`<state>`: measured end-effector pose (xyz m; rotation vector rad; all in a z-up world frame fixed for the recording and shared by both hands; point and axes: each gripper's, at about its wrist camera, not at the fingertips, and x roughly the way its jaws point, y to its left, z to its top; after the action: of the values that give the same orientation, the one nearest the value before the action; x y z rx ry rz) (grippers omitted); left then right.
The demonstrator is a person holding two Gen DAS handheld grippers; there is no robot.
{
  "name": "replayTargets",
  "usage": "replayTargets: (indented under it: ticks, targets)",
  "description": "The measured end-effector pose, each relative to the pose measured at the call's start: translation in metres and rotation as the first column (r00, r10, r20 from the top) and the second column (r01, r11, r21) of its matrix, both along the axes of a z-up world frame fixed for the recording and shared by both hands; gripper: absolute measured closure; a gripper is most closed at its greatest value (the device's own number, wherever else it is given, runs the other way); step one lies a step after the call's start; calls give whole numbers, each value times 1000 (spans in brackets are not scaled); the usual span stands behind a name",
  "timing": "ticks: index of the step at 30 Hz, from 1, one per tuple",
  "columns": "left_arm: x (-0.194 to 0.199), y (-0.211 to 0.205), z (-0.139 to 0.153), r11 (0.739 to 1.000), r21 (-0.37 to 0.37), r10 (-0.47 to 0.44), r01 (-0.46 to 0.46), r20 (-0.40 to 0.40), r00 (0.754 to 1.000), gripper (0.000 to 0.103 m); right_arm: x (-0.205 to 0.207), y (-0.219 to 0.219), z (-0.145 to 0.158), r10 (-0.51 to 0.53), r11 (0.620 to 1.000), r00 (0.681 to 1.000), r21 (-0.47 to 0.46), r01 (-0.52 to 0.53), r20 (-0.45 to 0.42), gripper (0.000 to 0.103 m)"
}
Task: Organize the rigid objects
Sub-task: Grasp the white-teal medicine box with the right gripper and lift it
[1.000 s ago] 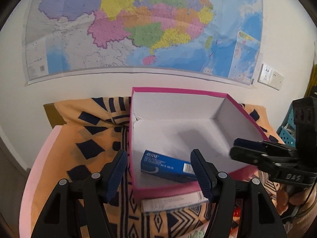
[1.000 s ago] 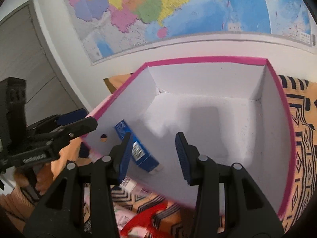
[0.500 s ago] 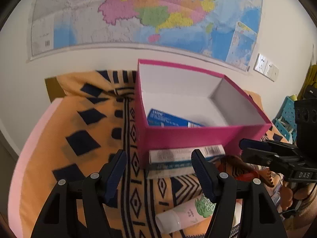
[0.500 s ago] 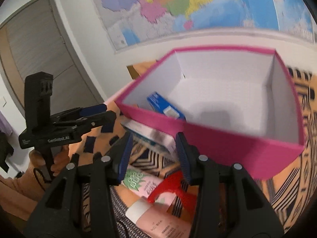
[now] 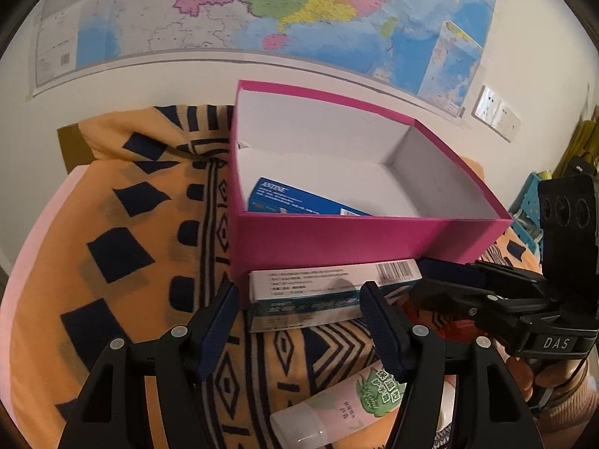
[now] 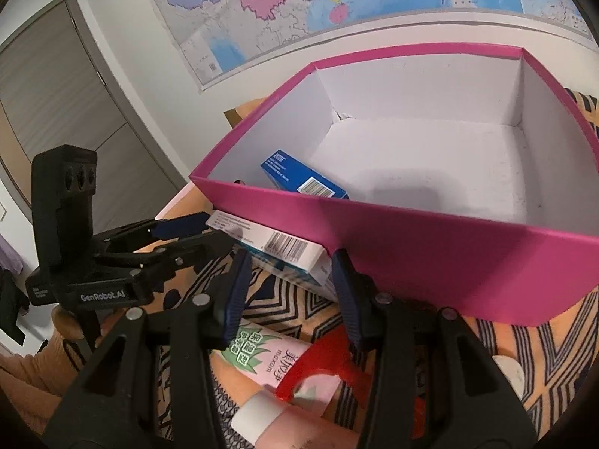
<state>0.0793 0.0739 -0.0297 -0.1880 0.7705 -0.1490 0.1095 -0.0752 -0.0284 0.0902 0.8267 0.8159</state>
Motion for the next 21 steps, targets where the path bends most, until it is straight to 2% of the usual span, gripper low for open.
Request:
replayTargets:
  ticks: [4, 12, 21]
  targets:
    - [-3, -6, 0, 1000, 17, -18, 18, 2, 1000, 37, -4, 5, -1, 19, 1000, 1000, -7, -19, 11, 56]
    - [-25, -9, -7, 998, 0, -64, 64, -12, 998, 37, -18, -1, -6, 53, 998, 999, -13, -53, -2, 56]
    - [-27, -3, -20, 998, 0, -65, 65, -60, 996, 37, -20, -18, -19, 36, 999, 996, 6, -36, -76, 56]
